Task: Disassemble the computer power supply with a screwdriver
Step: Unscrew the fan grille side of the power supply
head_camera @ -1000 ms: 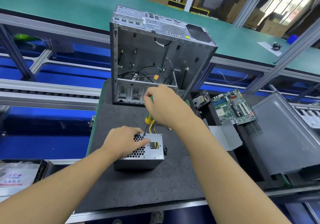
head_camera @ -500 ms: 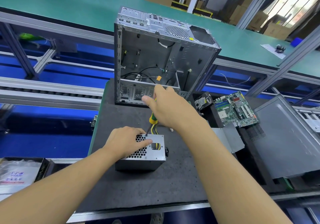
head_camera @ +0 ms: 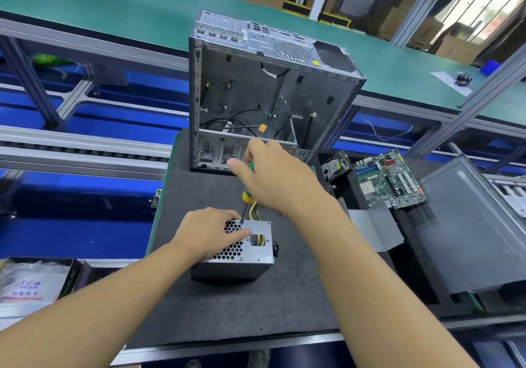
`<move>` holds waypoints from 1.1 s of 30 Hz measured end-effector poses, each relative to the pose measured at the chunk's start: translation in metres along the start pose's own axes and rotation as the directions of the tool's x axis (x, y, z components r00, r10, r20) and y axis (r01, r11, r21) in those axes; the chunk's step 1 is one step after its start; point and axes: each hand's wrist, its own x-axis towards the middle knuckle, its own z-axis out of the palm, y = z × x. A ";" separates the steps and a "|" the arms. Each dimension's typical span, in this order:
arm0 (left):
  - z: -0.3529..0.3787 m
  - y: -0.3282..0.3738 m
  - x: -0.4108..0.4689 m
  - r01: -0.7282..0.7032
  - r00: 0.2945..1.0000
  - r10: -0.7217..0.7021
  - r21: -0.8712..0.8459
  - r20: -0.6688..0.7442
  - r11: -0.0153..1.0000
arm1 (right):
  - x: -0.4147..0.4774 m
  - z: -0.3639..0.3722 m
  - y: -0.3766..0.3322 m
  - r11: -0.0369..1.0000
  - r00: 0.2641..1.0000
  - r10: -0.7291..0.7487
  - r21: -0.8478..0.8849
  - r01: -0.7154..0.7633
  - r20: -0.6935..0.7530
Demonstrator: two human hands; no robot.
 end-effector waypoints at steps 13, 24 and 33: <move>-0.001 0.000 -0.007 -0.115 0.984 0.095 -0.128 -0.151 0.985 | 0.001 -0.001 -0.001 0.987 0.994 -0.051 0.160 0.035 0.100; 0.001 -0.001 -0.004 -0.078 0.989 0.061 -0.129 -0.131 0.989 | 0.005 0.002 0.000 0.989 0.997 -0.074 0.128 0.074 -0.004; 0.002 -0.001 -0.004 -0.082 0.991 0.068 -0.132 -0.114 0.988 | 0.003 0.006 -0.001 0.999 0.995 -0.009 -0.052 0.004 -0.102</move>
